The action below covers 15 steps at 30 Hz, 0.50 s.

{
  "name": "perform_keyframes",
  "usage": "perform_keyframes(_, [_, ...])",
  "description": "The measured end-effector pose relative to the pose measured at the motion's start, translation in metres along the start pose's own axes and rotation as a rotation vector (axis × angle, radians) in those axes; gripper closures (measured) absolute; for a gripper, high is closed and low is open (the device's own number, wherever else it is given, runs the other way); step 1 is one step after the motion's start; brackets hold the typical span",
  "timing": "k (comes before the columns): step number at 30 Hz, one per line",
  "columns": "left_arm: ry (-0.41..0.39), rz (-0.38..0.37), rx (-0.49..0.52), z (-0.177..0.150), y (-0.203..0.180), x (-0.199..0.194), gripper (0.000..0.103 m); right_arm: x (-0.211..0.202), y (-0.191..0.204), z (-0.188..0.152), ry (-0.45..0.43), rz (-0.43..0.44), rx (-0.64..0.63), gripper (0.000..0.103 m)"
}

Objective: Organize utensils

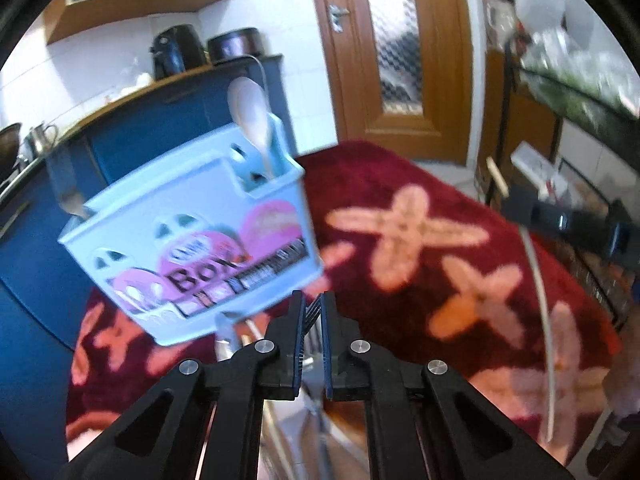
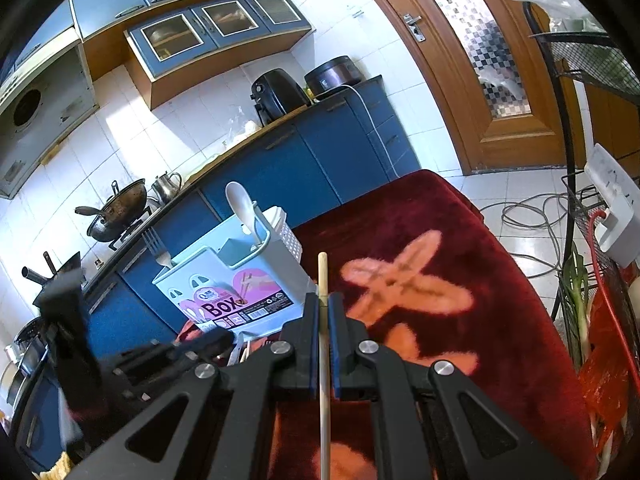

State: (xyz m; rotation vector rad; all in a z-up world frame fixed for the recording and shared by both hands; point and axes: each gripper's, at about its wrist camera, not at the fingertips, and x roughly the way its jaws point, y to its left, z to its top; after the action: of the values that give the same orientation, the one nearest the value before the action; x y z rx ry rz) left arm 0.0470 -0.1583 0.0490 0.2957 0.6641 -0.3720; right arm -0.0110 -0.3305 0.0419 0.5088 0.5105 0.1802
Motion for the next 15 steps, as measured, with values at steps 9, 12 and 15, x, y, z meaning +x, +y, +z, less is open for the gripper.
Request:
perform_keyframes(9, [-0.134,0.081,-0.123,0.018,0.057,-0.047,0.101,0.004,0.017,0.001,0.006,0.011,-0.031,0.097])
perform_keyframes(12, [-0.153,0.123,-0.146,0.02,0.074,-0.055,0.101,0.006,0.022,0.001,0.009,0.015,-0.041,0.097])
perform_keyframes(15, [-0.165,0.155,-0.177,0.021,0.093,-0.059,0.101,0.008,0.028,0.001,0.011,0.018,-0.053,0.097])
